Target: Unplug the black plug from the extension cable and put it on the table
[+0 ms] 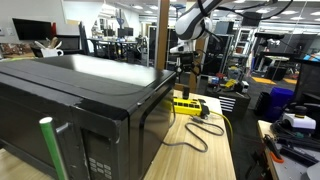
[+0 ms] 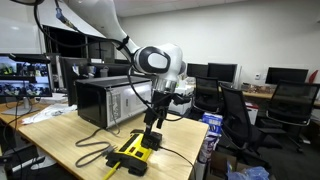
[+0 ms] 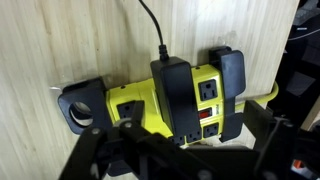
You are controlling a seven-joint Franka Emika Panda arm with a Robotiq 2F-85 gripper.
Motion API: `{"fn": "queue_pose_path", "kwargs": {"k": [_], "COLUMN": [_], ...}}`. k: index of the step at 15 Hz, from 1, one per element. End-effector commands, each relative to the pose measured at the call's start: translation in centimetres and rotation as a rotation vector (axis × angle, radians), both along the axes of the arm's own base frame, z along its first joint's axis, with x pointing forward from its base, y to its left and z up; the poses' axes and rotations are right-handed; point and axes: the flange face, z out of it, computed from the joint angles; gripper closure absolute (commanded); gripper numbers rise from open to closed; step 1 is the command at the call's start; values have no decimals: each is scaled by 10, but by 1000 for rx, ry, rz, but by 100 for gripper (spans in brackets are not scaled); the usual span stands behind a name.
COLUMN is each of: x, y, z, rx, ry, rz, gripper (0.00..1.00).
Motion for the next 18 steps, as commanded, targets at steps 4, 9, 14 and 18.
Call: {"fn": "queue_pose_path", "kwargs": {"k": [4, 9, 14, 18], "x": [-18, -29, -28, -28], "y": [15, 31, 39, 41], "z": [-25, -46, -53, -50], "rx": [0, 10, 2, -25], "ry": [-36, -84, -118, -127], "rz": [81, 78, 80, 94], "gripper": [0, 26, 61, 84]}}
